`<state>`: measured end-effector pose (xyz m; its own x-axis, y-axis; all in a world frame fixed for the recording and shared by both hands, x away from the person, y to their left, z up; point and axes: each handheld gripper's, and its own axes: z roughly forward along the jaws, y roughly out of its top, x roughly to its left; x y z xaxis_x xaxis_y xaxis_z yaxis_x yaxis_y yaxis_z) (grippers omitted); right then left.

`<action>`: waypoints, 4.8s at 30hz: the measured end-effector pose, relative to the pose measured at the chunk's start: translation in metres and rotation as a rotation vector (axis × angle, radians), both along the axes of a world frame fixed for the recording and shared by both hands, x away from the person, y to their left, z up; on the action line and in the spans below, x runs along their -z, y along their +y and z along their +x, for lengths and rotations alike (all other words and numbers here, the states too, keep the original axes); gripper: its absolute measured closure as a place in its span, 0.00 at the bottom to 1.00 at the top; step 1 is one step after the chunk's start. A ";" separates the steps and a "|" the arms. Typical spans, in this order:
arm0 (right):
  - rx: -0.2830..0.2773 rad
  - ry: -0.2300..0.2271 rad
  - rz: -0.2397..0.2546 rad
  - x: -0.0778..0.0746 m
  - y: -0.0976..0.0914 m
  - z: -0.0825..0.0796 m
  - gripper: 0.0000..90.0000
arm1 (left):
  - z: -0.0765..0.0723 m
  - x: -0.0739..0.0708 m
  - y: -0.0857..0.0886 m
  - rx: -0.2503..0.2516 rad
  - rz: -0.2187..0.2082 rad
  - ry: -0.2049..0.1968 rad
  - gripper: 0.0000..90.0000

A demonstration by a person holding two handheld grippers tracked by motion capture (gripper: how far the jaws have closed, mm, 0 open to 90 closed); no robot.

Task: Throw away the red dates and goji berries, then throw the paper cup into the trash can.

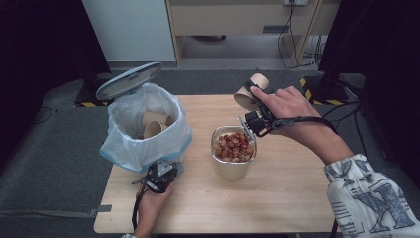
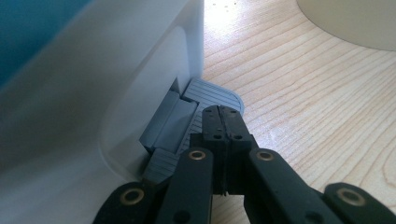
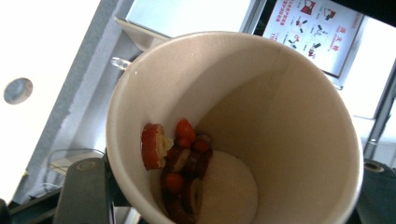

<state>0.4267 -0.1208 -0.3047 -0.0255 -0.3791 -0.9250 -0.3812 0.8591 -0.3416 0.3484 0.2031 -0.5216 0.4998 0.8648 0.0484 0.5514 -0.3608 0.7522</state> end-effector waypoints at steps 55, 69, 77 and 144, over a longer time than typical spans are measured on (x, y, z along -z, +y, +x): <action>0.087 0.604 0.692 0.005 -0.064 0.036 0.35 | 0.000 0.000 0.000 0.003 0.000 0.001 0.99; 0.099 0.662 0.764 0.008 -0.079 0.039 0.35 | 0.000 0.000 0.000 0.004 0.000 0.000 0.99; 0.107 0.737 0.837 0.011 -0.091 0.042 0.35 | 0.000 0.000 0.000 0.003 0.000 0.000 0.99; 0.089 1.276 1.184 0.017 -0.111 0.078 0.35 | 0.000 0.000 -0.001 0.008 0.007 -0.004 0.99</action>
<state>0.5045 -0.2315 -0.3218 -0.8788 0.4731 -0.0619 0.1706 0.4326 0.8853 0.3483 0.2021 -0.5218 0.5068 0.8602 0.0565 0.5450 -0.3705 0.7521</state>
